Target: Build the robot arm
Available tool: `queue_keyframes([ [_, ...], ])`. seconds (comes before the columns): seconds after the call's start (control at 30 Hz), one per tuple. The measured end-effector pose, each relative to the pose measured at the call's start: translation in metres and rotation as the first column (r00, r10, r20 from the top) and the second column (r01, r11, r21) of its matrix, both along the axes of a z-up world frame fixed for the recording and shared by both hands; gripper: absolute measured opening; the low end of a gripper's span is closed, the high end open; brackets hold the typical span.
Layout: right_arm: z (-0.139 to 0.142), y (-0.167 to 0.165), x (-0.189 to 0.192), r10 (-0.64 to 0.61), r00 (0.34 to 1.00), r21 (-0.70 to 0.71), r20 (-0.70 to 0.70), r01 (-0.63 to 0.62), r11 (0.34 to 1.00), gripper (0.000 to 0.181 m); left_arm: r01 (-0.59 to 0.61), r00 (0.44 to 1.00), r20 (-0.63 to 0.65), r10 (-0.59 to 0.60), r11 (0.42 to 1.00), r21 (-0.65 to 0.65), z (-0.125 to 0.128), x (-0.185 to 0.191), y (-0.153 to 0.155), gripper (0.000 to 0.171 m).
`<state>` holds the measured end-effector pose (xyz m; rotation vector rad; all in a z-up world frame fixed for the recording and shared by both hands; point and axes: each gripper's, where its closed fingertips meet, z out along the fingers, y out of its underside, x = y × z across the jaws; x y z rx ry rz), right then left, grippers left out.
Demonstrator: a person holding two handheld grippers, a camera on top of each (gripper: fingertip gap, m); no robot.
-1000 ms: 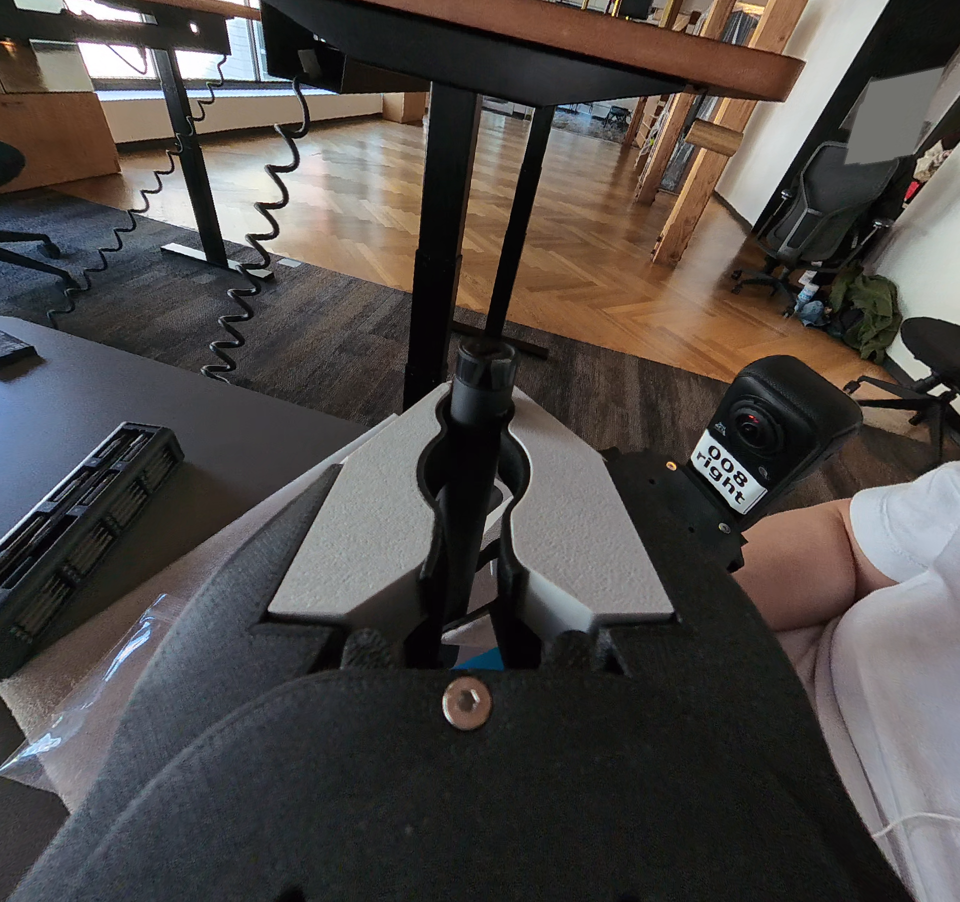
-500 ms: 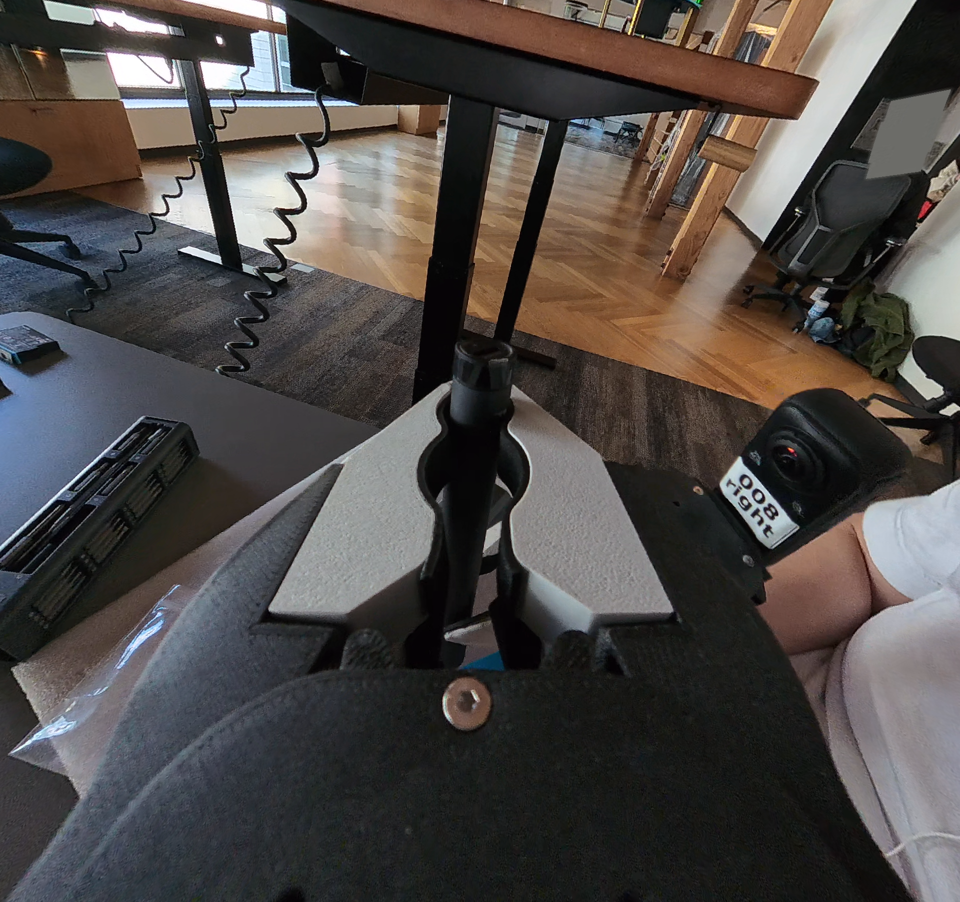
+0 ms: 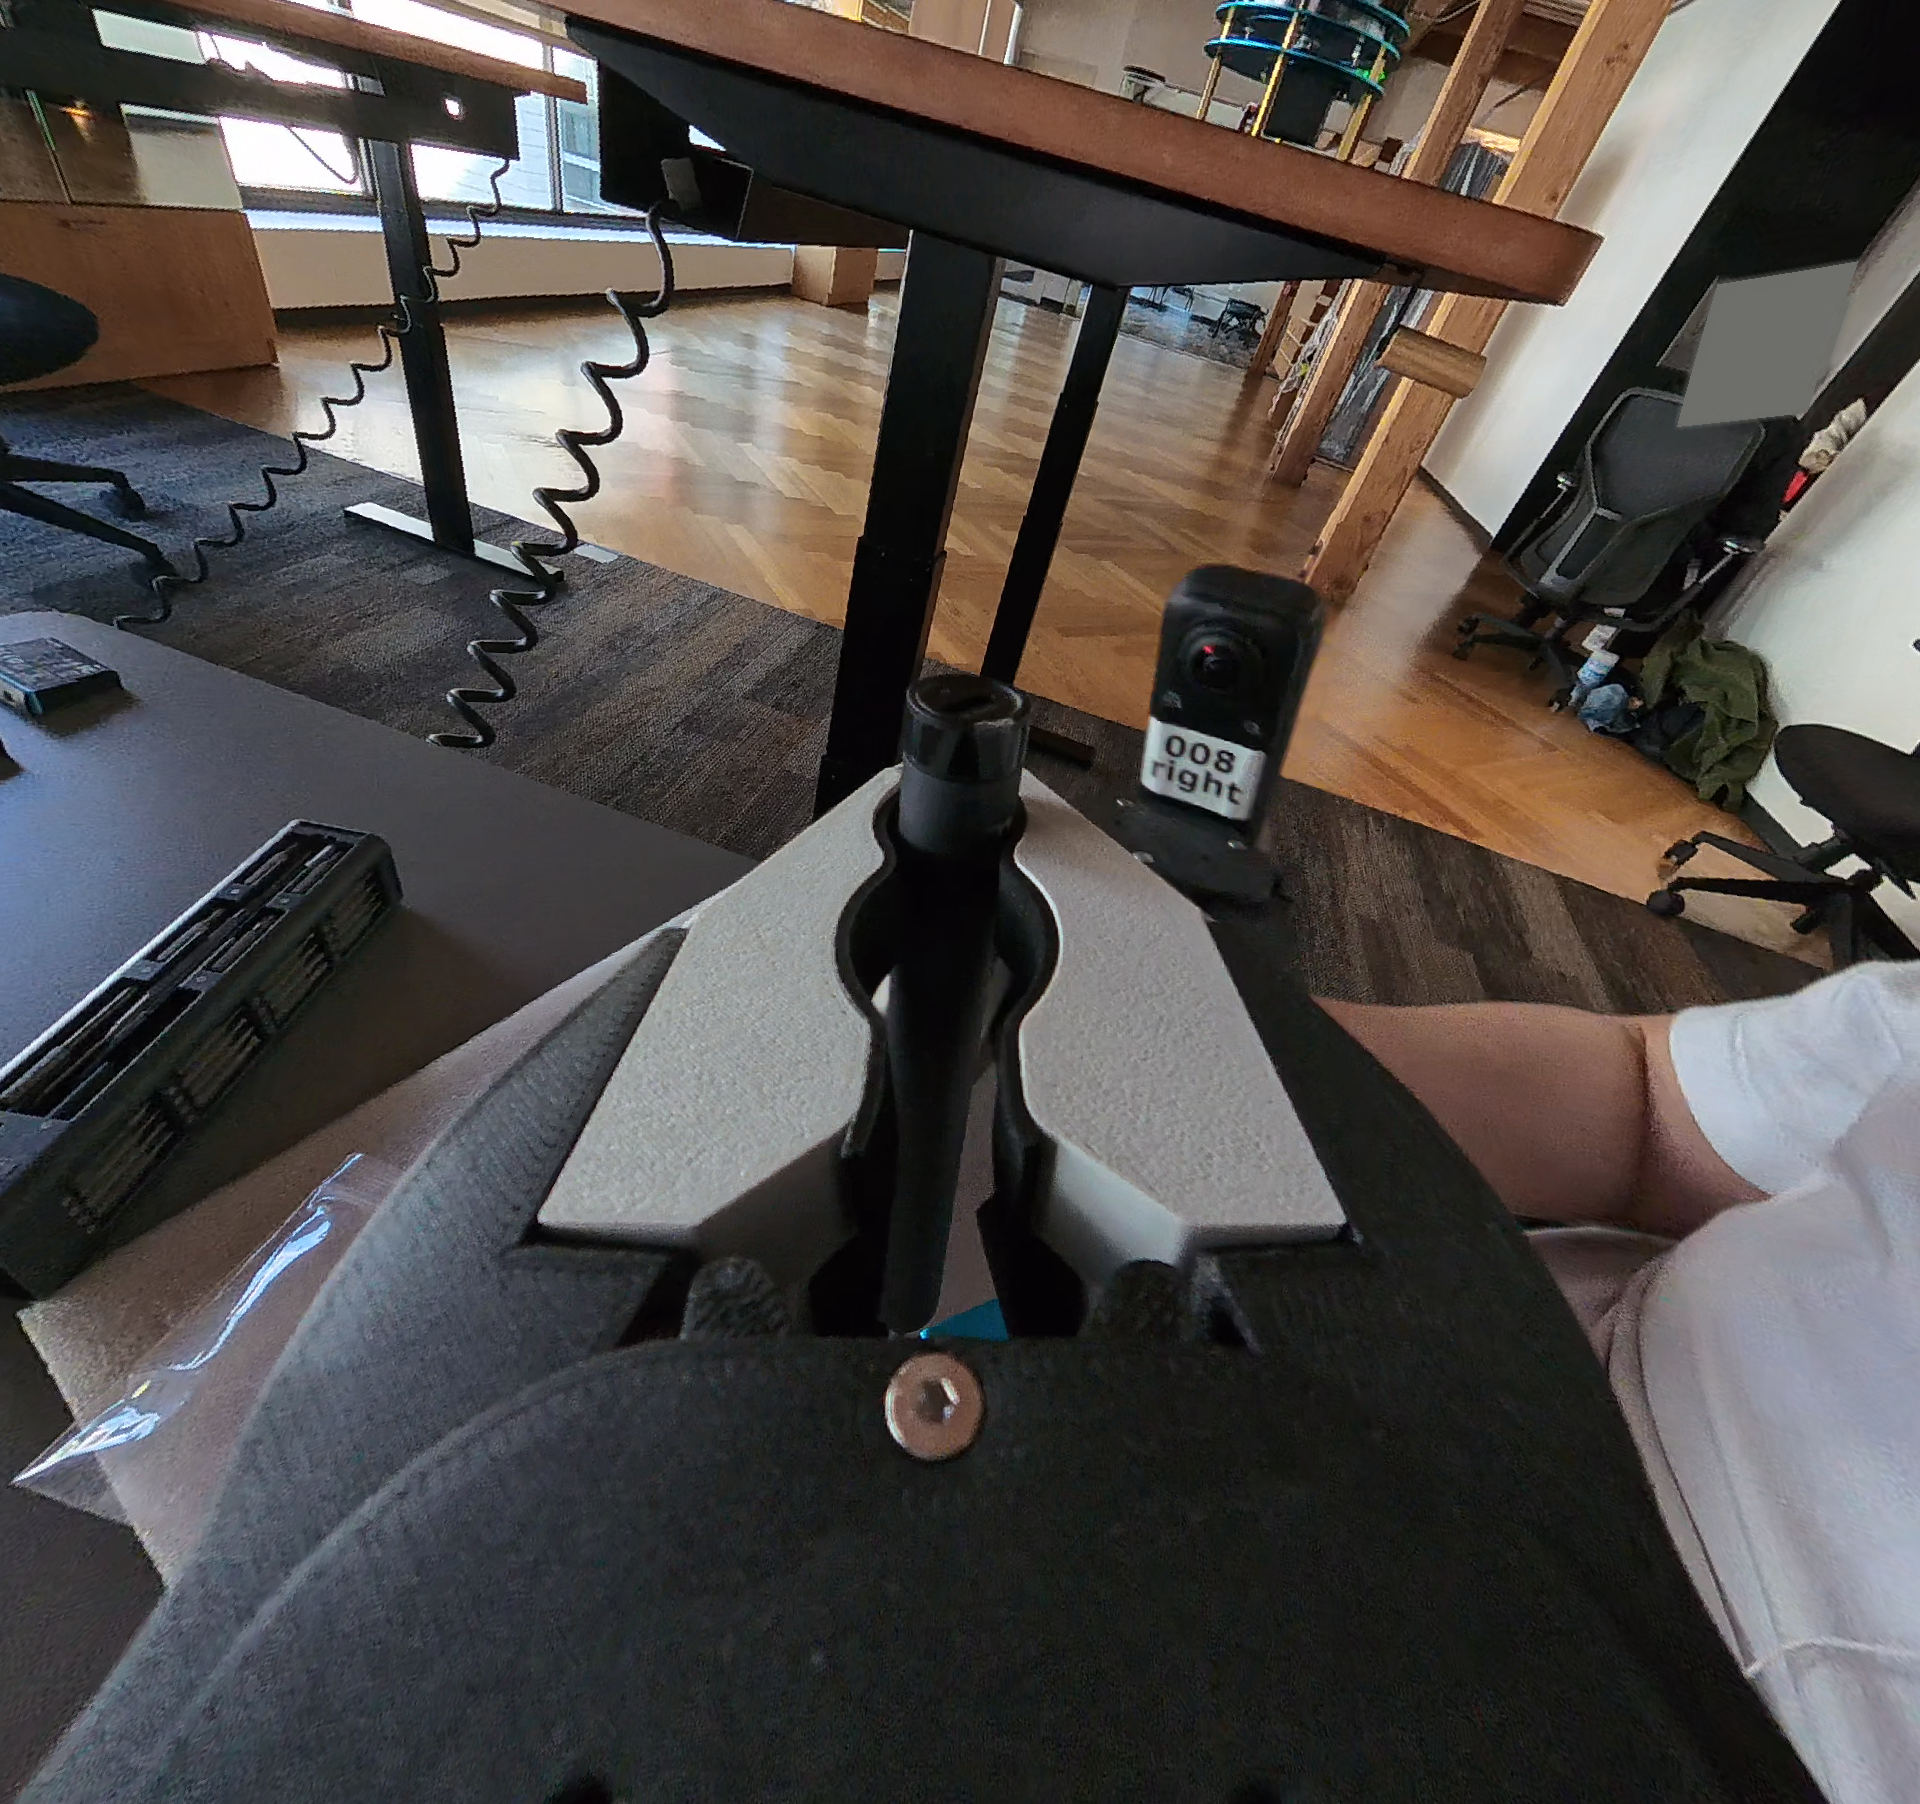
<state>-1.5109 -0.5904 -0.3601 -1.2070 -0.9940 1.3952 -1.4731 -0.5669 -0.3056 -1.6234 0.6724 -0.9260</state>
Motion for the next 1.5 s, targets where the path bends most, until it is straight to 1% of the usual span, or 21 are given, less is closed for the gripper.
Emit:
queue_keyframes([
  [0.1,-0.009,-0.008,-0.002,0.192,0.977,0.081,0.095,-0.200,0.976,0.042,0.003,1.000,-0.002,-0.003,1.000,0.001,0.000,0.001,0.000,0.010],
  [0.17,-0.006,-0.017,-0.001,0.366,0.926,0.032,0.089,-0.370,0.928,0.040,0.006,1.000,-0.005,-0.006,1.000,0.001,0.000,0.002,0.000,0.010],
  [0.2,-0.003,-0.015,-0.003,0.411,0.907,-0.002,0.090,-0.412,0.911,0.039,0.008,1.000,-0.008,-0.008,1.000,0.002,0.000,0.003,-0.001,0.010],
  [0.23,-0.004,-0.014,-0.006,0.445,0.887,-0.026,0.124,-0.446,0.895,0.040,0.010,1.000,-0.011,-0.010,1.000,0.004,0.000,0.003,-0.001,0.010],
  [0.27,-0.005,-0.016,-0.007,0.491,0.855,-0.038,0.168,-0.492,0.870,0.036,0.010,1.000,-0.013,-0.010,1.000,0.005,0.000,0.004,-0.002,0.010],
  [0.3,-0.007,-0.017,-0.008,0.524,0.823,-0.031,0.220,-0.530,0.847,0.031,0.011,1.000,-0.015,-0.011,1.000,0.007,0.000,0.004,-0.002,0.010],
  [0.37,-0.012,-0.021,-0.010,0.574,0.755,0.024,0.318,-0.612,0.791,0.031,0.016,1.000,-0.014,-0.016,1.000,0.008,0.000,0.004,-0.003,0.010],
  [0.4,-0.014,-0.021,-0.010,0.597,0.721,0.044,0.352,-0.650,0.759,0.028,0.019,1.000,-0.014,-0.019,1.000,0.007,0.000,0.005,-0.003,0.011],
  [0.47,-0.015,-0.021,-0.010,0.652,0.651,0.031,0.389,-0.717,0.697,0.025,0.023,1.000,-0.015,-0.023,1.000,0.008,0.000,0.005,-0.004,0.011],
  [0.5,-0.015,-0.020,-0.011,0.666,0.632,0.022,0.397,-0.732,0.681,0.020,0.025,1.000,-0.015,-0.025,1.000,0.008,0.000,0.006,-0.004,0.011],
  [0.53,-0.016,-0.021,-0.011,0.677,0.616,0.020,0.403,-0.746,0.666,0.019,0.026,1.000,-0.016,-0.026,1.000,0.010,0.000,0.006,-0.004,0.011],
  [0.73,-0.019,-0.023,-0.012,0.727,0.574,0.005,0.378,-0.786,0.618,0.017,0.032,0.999,-0.017,-0.032,0.999,0.015,0.000,0.007,-0.005,0.011],
  [0.9,-0.018,-0.024,-0.012,0.762,0.558,-0.001,0.328,-0.807,0.591,0.017,0.032,0.999,-0.014,-0.032,0.999,0.014,0.000,0.006,-0.005,0.010],
  [1.07,-0.017,-0.024,-0.013,0.764,0.588,0.054,0.264,-0.800,0.597,0.017,0.030,0.999,-0.012,-0.030,0.999,0.018,0.000,0.005,-0.005,0.011],
  [1.17,-0.016,-0.024,-0.013,0.748,0.614,0.079,0.251,-0.783,0.616,0.017,0.032,0.999,-0.013,-0.031,0.999,0.022,0.001,0.005,-0.007,0.010],
  [1.27,-0.016,-0.021,-0.013,0.736,0.637,0.058,0.228,-0.763,0.643,0.017,0.024,1.000,-0.008,-0.024,0.999,0.021,0.001,0.003,-0.006,0.010],
  [1.37,-0.015,-0.020,-0.013,0.708,0.678,0.092,0.197,-0.731,0.676,0.017,0.020,1.000,-0.004,-0.020,1.000,0.020,0.001,0.001,-0.006,0.010],
  [1.5,-0.015,-0.019,-0.014,0.635,0.742,0.159,0.216,-0.668,0.727,0.017,0.019,1.000,0.000,-0.019,1.000,0.020,0.001,0.001,-0.006,0.010],
])
